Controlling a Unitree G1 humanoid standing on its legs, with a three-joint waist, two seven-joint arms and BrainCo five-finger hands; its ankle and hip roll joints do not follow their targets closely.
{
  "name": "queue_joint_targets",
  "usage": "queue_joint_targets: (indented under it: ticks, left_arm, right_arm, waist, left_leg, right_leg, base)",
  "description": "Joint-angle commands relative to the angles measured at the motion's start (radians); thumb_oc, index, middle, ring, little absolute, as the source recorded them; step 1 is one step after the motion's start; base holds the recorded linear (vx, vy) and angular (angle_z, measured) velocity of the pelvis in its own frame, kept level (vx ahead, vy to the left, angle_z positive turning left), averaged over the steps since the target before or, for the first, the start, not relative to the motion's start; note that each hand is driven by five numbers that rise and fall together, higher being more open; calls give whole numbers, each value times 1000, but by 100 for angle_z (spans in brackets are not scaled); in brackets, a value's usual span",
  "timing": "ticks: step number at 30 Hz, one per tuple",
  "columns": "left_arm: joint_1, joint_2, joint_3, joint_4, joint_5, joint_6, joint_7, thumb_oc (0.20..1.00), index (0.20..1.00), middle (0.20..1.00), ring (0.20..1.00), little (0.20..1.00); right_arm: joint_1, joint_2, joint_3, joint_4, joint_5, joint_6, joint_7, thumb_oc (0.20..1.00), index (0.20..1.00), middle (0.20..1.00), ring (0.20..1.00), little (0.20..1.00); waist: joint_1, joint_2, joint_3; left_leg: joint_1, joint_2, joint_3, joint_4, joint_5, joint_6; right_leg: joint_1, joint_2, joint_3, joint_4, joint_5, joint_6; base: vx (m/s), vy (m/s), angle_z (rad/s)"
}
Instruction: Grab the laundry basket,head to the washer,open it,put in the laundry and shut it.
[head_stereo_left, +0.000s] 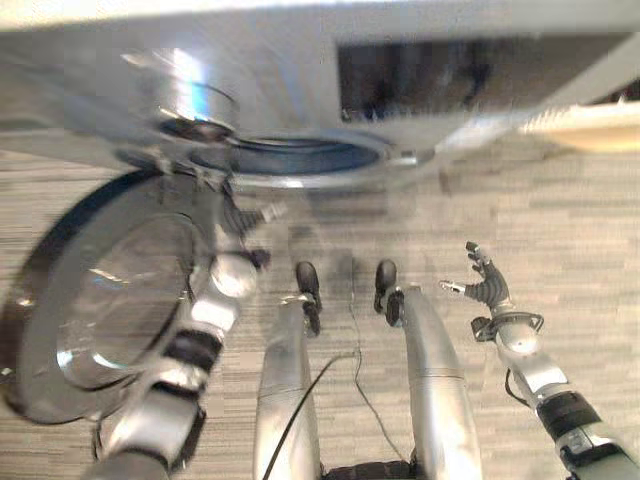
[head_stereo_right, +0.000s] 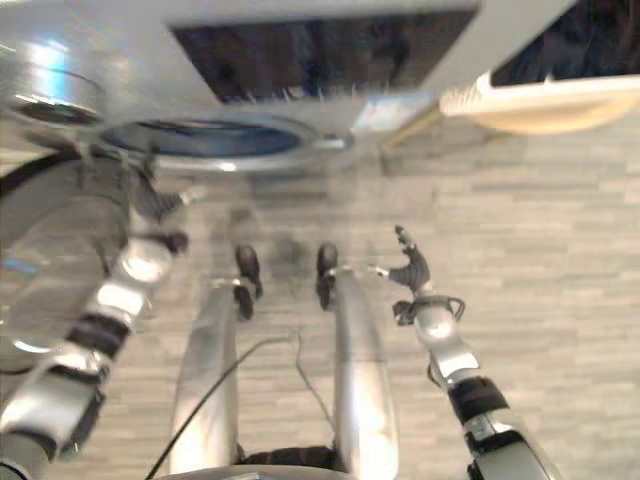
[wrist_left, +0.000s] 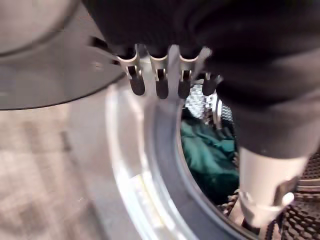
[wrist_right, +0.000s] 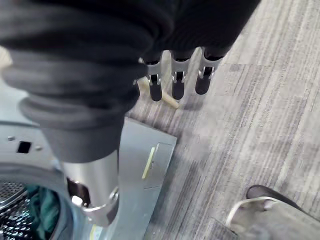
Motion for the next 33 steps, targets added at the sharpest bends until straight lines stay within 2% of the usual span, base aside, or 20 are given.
queue_joint_targets:
  ticks: [1, 4, 5, 7, 8, 10, 11, 12, 13, 14, 16, 20, 25, 26, 27, 28, 30, 31, 32, 33]
  left_arm:
    - [63, -40, 6, 32, -94, -57, -90, 1000, 1000, 1000, 1000, 1000]
    - [142, -63, 6, 62, -84, -47, -125, 1000, 1000, 1000, 1000, 1000]
    - [211, -78, 19, 81, -94, -41, -150, 1000, 1000, 1000, 1000, 1000]
    - [281, -87, 31, 109, -88, -26, -183, 1000, 1000, 1000, 1000, 1000]
    - [281, -87, 30, 109, -88, -26, -183, 1000, 1000, 1000, 1000, 1000]
    - [355, -94, 32, 156, -43, -13, -216, 1000, 1000, 1000, 1000, 1000]
    - [354, -94, 32, 156, -43, -13, -216, 1000, 1000, 1000, 1000, 1000]
    - [363, -101, 31, 180, -34, -11, -224, 1000, 1000, 1000, 1000, 1000]
    - [370, -113, 24, 219, -13, -6, -233, 1000, 1000, 1000, 1000, 1000]
    - [370, -113, 24, 219, -13, -6, -233, 1000, 1000, 1000, 1000, 1000]
    - [366, -136, -2, 286, 25, -2, -247, 1000, 1000, 1000, 1000, 1000]
    - [359, -152, -28, 331, 70, 2, -258, 1000, 1000, 1000, 1000, 1000]
    - [338, -155, -60, 329, 122, -4, -234, 1000, 1000, 1000, 1000, 1000]
    - [331, -151, -60, 307, 118, -6, -231, 1000, 1000, 1000, 1000, 1000]
    - [331, -151, -60, 307, 118, -6, -231, 1000, 1000, 1000, 1000, 1000]
    - [326, -150, -65, 300, 132, -2, -223, 1000, 1000, 1000, 1000, 1000]
    - [326, -150, -64, 300, 132, -2, -223, 1000, 1000, 1000, 1000, 1000]
    - [325, -147, -59, 292, 129, 4, -226, 1000, 1000, 1000, 1000, 1000]
    - [328, -147, -54, 295, 131, 8, -223, 1000, 1000, 1000, 1000, 1000]
    - [328, -148, -54, 301, 139, 8, -219, 1000, 1000, 1000, 1000, 1000]
  right_arm:
    - [70, 23, -11, 44, -11, 20, -5, 1000, 1000, 1000, 1000, 1000]
    - [102, 34, -25, 73, -9, 29, 6, 1000, 1000, 1000, 1000, 1000]
    - [118, 50, -36, 112, -2, 35, 15, 1000, 1000, 1000, 1000, 1000]
    - [156, 62, -52, 152, -8, 44, 28, 1000, 1000, 1000, 1000, 1000]
    - [156, 62, -52, 152, -8, 44, 28, 1000, 1000, 1000, 1000, 1000]
    - [200, 72, -79, 210, -13, 52, 47, 1000, 1000, 1000, 1000, 1000]
    - [200, 72, -79, 210, -13, 52, 47, 1000, 1000, 1000, 1000, 1000]
    - [209, 75, -87, 229, -12, 53, 52, 1000, 1000, 1000, 1000, 1000]
    - [222, 82, -104, 260, -1, 53, 58, 1000, 1000, 1000, 1000, 1000]
    - [222, 82, -104, 260, -1, 53, 58, 1000, 1000, 1000, 1000, 1000]
    - [235, 92, -130, 311, 23, 54, 65, 1000, 1000, 1000, 1000, 1000]
    - [251, 103, -148, 345, 57, 59, 75, 1000, 1000, 1000, 1000, 1000]
    - [264, 115, -146, 316, 73, 72, 73, 1000, 1000, 1000, 1000, 1000]
    - [267, 115, -141, 298, 60, 71, 66, 1000, 1000, 1000, 1000, 1000]
    - [267, 116, -141, 298, 60, 71, 66, 1000, 1000, 1000, 1000, 1000]
    - [268, 124, -139, 284, 54, 69, 59, 1000, 1000, 1000, 1000, 1000]
    - [268, 125, -139, 284, 54, 70, 59, 1000, 1000, 1000, 1000, 1000]
    - [270, 129, -141, 280, 42, 71, 48, 1000, 1000, 1000, 1000, 1000]
    - [268, 134, -142, 283, 41, 72, 42, 1000, 1000, 1000, 1000, 1000]
    - [272, 135, -143, 282, 40, 74, 39, 1000, 1000, 1000, 1000, 1000]
  waist:
    - [15, 13, -70]
    - [21, 12, -80]
    - [24, 10, -105]
    - [30, 6, -135]
    - [31, 6, -133]
    - [36, 4, -185]
    - [35, 3, -186]
    - [38, 5, -202]
    - [47, 1, -224]
    - [46, 1, -226]
    - [32, 3, -276]
    - [14, 14, -310]
    - [-11, 20, -296]
    - [7, 24, -285]
    - [7, 23, -287]
    - [18, 31, -283]
    - [18, 30, -286]
    - [33, 45, -281]
    - [37, 45, -285]
    - [33, 43, -291]
  left_leg:
    - [244, 4, -29, -192, 16, -12]
    - [357, -2, -26, -292, 51, -19]
    - [433, -5, -16, -383, 103, -17]
    - [534, -5, -10, -455, 118, -17]
    - [538, -5, -10, -457, 119, -17]
    - [654, -17, -10, -532, 120, -14]
    - [653, -18, -10, -534, 124, -14]
    - [684, -28, -24, -553, 119, -12]
    - [721, -70, -106, -558, 108, -12]
    - [719, -71, -107, -559, 110, -12]
    - [774, -108, -182, -595, 83, -5]
    - [829, -103, -120, -634, 73, 9]
    - [843, -88, 33, -652, 59, 26]
    - [843, -68, 95, -652, 53, 29]
    - [840, -69, 96, -652, 55, 29]
    - [860, -44, 156, -663, 57, 25]
    - [856, -45, 156, -664, 60, 25]
    - [894, -11, 216, -664, 33, 14]
    - [905, 2, 262, -669, 36, 9]
    - [916, 7, 291, -671, 34, 5]
  right_leg:
    - [271, 8, -16, -293, 53, 77]
    - [390, 15, -26, -391, 78, 83]
    - [473, 22, -38, -488, 126, 85]
    - [578, 36, -31, -576, 152, 97]
    - [581, 36, -30, -578, 153, 97]
    - [702, 59, -8, -687, 179, 113]
    - [701, 59, -8, -689, 181, 113]
    - [730, 63, 4, -711, 184, 118]
    - [774, 68, 37, -747, 194, 121]
    - [772, 67, 36, -748, 195, 121]
    - [813, 77, 88, -795, 214, 130]
    - [839, 77, 140, -824, 239, 146]
    - [769, 88, 210, -800, 284, 186]
    - [748, 64, 126, -796, 280, 191]
    - [745, 63, 127, -797, 281, 190]
    - [742, 25, -26, -778, 264, 185]
    - [738, 24, -26, -779, 266, 184]
    - [755, -21, -191, -756, 227, 186]
    - [765, -45, -267, -757, 226, 183]
    - [777, -53, -294, -764, 225, 182]
  base:
    - [49, -30, 28]
    - [71, -22, 24]
    - [34, -12, 4]
    - [137, 9, -1]
    - [185, 20, -10]
    - [169, 53, -24]
    - [196, 74, -37]
    - [161, 87, -46]
    - [161, 87, -53]
    - [136, 79, -63]
    - [176, 109, -70]
    - [107, 125, -59]
    - [-94, 89, -100]
    - [-103, 9, -175]
    - [-62, -72, -228]
    - [-10, -67, -185]
    - [27, -51, -143]
    - [62, -104, -96]
    - [90, -164, -189]
    - [25, -128, -213]
